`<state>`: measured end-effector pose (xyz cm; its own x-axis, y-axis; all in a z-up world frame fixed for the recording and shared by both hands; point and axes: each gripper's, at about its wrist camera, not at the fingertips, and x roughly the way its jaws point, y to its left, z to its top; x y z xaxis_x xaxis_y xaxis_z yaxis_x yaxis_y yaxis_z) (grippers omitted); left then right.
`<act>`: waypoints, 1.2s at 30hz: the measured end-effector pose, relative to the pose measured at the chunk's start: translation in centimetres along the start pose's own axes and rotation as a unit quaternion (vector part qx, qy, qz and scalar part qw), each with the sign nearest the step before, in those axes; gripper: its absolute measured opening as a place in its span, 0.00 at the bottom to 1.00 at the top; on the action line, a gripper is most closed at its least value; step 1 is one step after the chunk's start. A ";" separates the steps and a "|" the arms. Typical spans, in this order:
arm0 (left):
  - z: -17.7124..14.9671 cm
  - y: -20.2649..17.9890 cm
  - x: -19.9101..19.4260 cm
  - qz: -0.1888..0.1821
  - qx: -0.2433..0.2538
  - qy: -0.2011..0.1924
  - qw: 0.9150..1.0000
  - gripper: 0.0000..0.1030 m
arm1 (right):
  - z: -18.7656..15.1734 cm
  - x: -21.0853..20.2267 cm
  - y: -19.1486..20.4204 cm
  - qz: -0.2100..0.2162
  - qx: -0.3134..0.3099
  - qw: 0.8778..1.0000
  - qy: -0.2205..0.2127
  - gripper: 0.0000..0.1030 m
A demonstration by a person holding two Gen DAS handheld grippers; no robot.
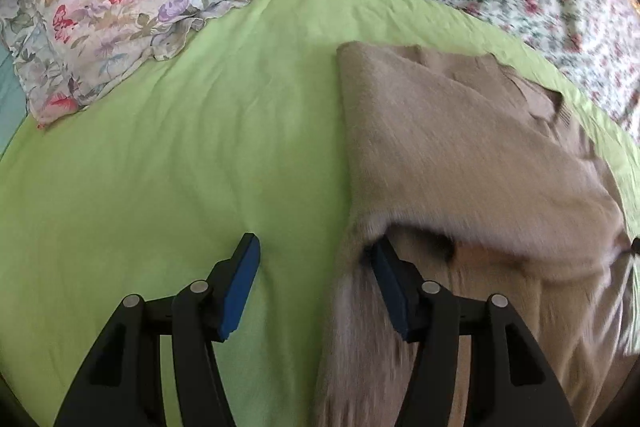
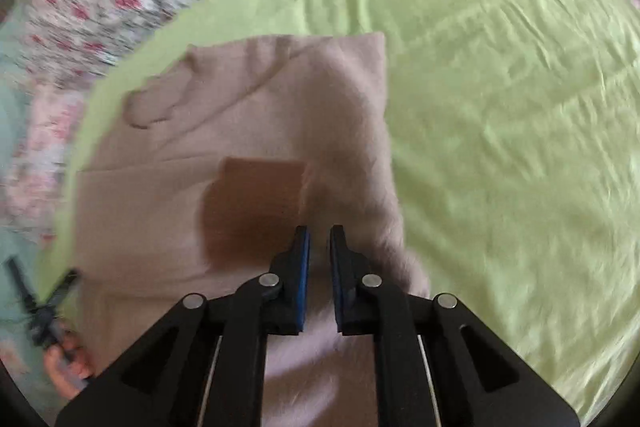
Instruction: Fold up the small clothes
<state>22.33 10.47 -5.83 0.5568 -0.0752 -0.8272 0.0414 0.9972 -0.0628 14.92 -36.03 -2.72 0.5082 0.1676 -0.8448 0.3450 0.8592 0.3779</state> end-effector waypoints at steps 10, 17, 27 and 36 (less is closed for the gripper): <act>-10.8 0.7 -8.8 -0.117 0.061 0.026 0.991 0.57 | -10.5 -10.4 -0.3 0.060 -0.054 0.996 -0.045 0.64; -19.8 1.1 -12.5 -0.188 0.075 0.073 0.977 0.62 | -19.6 -12.7 -3.9 0.081 -0.058 0.995 -0.005 0.68; -23.6 -0.6 -12.6 -0.283 0.084 0.076 0.952 0.64 | -21.8 -8.3 -3.2 0.167 -0.095 0.981 0.018 0.68; -24.2 -0.2 -11.7 -0.307 0.104 0.087 0.942 0.16 | -22.7 -6.8 -3.6 0.176 -0.109 0.977 0.038 0.09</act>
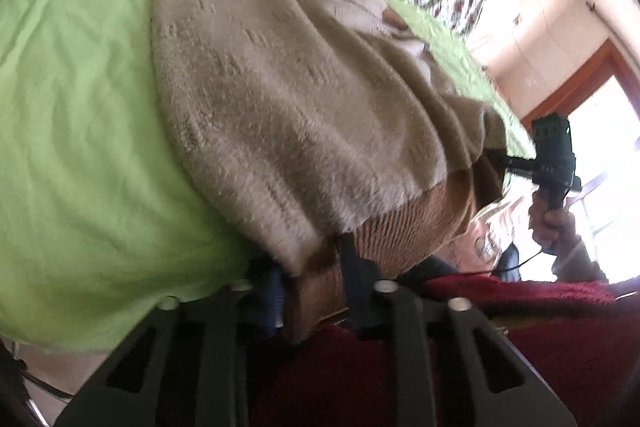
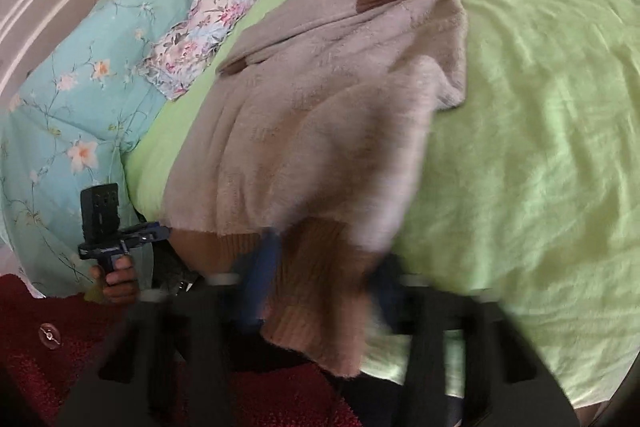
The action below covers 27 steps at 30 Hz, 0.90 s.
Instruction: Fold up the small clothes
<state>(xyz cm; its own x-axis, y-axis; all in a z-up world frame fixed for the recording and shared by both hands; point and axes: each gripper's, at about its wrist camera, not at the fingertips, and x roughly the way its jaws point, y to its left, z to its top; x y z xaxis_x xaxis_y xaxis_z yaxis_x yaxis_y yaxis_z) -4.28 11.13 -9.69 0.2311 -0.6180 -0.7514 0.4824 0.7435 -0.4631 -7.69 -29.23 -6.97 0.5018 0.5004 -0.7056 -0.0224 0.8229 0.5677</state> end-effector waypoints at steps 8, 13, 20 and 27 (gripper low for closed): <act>-0.4 -1.1 -0.4 0.009 0.032 0.002 0.999 0.07 | -1.2 -1.6 0.8 0.029 -0.016 0.999 -0.022 0.08; -0.6 -1.7 -6.4 0.012 -0.003 -0.096 0.995 0.05 | -2.6 -4.8 -0.6 0.057 0.013 0.997 -0.056 0.08; 0.6 -1.5 -10.1 0.015 -0.032 -0.151 0.988 0.05 | -3.2 -5.5 -1.3 0.084 0.041 0.994 -0.062 0.08; 5.2 -3.0 -12.9 0.008 -0.016 -0.212 0.977 0.05 | 1.8 -10.2 1.9 0.150 0.010 0.975 -0.161 0.08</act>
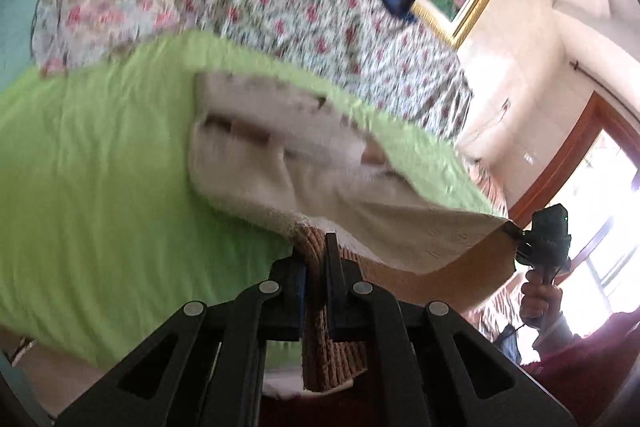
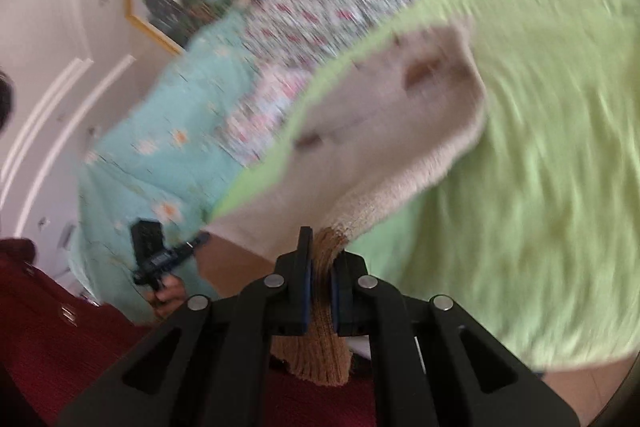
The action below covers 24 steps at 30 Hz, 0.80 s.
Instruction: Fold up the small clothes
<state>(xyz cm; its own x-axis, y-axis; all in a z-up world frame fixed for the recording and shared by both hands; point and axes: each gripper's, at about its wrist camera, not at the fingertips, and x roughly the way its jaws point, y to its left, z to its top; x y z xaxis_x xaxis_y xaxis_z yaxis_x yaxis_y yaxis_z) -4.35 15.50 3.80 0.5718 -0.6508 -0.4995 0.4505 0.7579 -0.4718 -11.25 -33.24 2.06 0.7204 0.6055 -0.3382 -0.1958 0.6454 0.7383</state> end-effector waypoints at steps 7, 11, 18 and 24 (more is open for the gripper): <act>8.8 0.9 3.4 0.006 0.006 -0.081 0.997 0.05 | 8.3 2.5 0.3 -0.015 -0.037 0.997 -0.068 0.08; 14.2 2.9 8.8 0.041 0.000 -0.084 0.996 0.05 | 13.3 6.6 -2.1 -0.062 -0.033 0.994 -0.079 0.08; 20.3 6.7 19.0 0.088 -0.006 -0.039 0.995 0.05 | 20.4 12.7 -7.8 -0.129 -0.002 0.989 -0.069 0.08; 21.6 11.3 27.0 0.125 -0.033 0.017 0.991 0.06 | 23.1 18.9 -14.1 -0.191 0.025 0.981 -0.024 0.08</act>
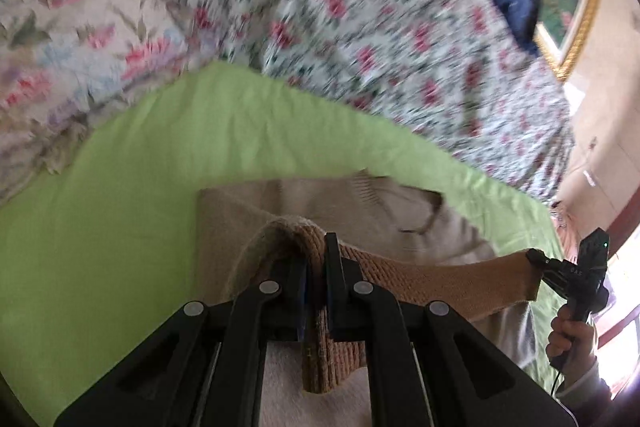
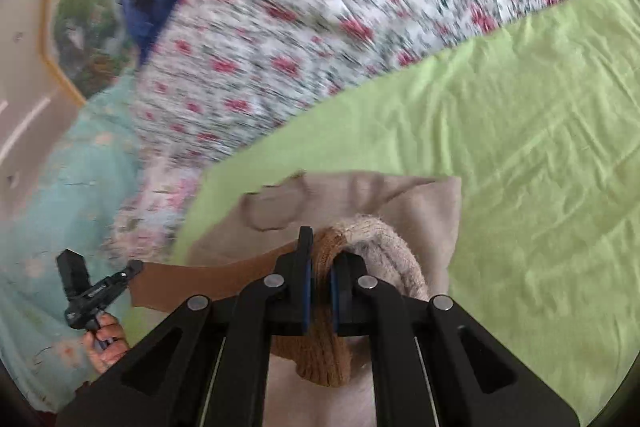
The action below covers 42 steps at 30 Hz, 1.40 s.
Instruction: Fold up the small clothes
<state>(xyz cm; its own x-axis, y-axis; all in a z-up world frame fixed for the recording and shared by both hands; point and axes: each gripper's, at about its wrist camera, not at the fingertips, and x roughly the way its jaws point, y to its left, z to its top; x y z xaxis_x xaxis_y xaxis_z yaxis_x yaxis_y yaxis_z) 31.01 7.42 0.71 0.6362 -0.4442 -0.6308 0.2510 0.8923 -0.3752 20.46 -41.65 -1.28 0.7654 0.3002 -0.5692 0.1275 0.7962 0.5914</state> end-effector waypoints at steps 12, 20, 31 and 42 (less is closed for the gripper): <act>-4.3 0.4 2.0 -0.035 -0.004 0.074 0.997 0.27 | -0.9 1.6 -1.6 -0.071 0.024 0.997 0.033 0.20; -7.7 -6.3 3.7 -0.063 0.086 0.113 0.988 0.35 | -6.9 3.7 7.2 0.035 -0.116 0.984 0.131 0.33; -0.9 1.3 4.0 0.053 0.002 0.070 0.996 0.31 | 0.6 4.6 0.5 -0.115 -0.007 0.993 0.039 0.32; -14.7 -1.5 -8.2 -0.036 -0.060 0.077 0.995 0.55 | -10.7 -0.1 5.6 -0.029 -0.035 0.996 0.073 0.35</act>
<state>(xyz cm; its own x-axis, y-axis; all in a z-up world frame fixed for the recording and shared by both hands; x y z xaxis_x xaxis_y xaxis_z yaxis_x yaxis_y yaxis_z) 14.73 8.50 -3.52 0.4974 -0.5216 -0.6932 0.1968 0.8461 -0.4954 14.37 -31.64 -4.02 0.6579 0.3220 -0.6808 0.1198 0.8477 0.5167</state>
